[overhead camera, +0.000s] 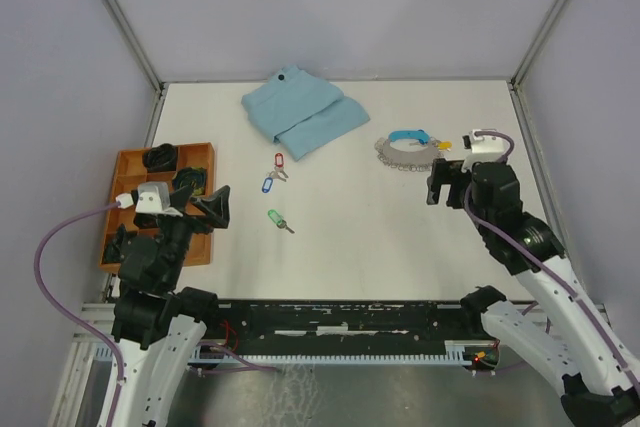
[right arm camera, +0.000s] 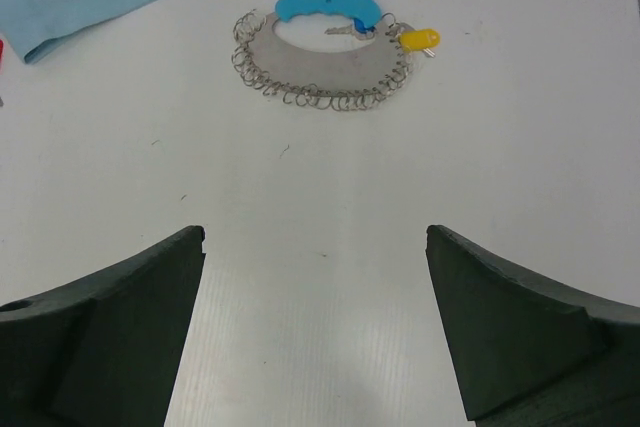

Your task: Put the keys on the keyring

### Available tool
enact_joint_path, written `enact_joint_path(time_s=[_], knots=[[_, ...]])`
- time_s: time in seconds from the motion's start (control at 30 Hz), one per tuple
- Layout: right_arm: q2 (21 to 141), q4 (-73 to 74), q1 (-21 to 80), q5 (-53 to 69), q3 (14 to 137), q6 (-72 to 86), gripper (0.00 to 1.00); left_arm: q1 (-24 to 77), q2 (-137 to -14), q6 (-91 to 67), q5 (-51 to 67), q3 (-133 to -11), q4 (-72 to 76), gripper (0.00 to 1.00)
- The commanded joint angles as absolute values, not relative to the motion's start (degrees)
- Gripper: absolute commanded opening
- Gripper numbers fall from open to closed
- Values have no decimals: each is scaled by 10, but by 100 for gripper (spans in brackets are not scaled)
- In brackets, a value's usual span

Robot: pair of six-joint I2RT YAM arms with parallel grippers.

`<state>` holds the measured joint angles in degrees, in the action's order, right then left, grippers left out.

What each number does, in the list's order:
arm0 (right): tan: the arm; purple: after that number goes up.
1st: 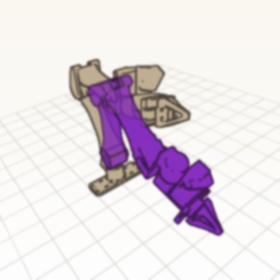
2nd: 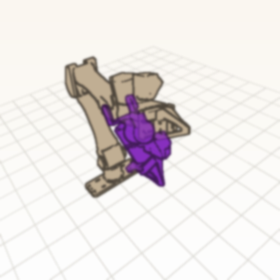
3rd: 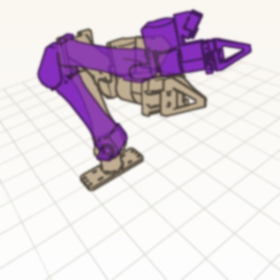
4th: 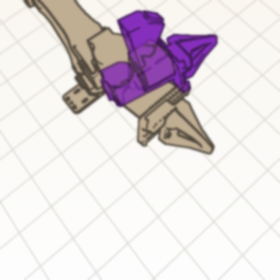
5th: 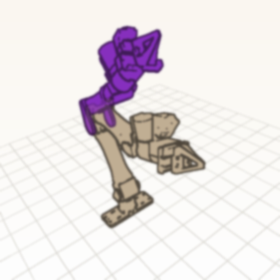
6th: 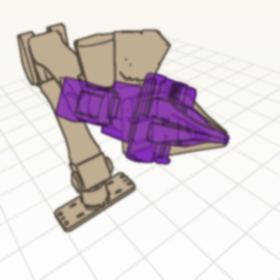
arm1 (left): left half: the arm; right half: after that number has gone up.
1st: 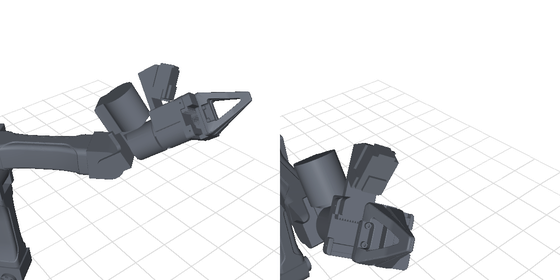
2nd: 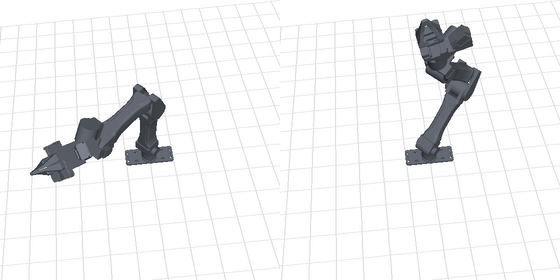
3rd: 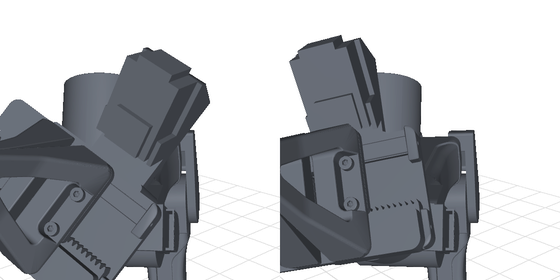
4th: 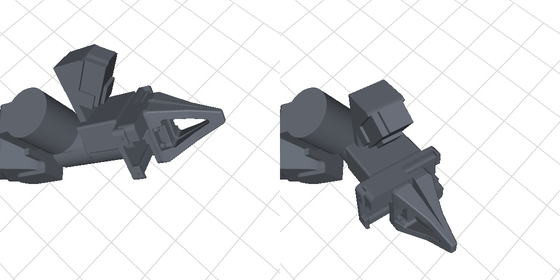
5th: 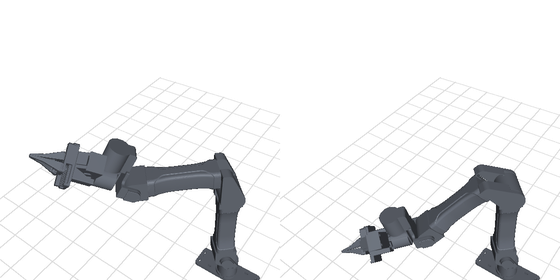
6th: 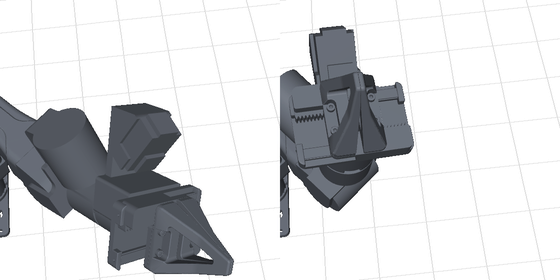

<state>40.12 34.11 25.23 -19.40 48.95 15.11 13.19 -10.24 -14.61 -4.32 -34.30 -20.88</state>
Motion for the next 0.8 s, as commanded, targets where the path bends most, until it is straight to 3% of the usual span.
enact_joint_path(time_s=[0.0,0.37,0.77], knots=[[462,284,252,-139,516,129,100,126,-91,-127,-37,-347,-186,99],[671,169,239,-69,541,92,98,127,-96,-123,-25,-346,-184,99],[957,117,154,76,691,79,90,126,-105,-120,-20,-348,-184,99]])
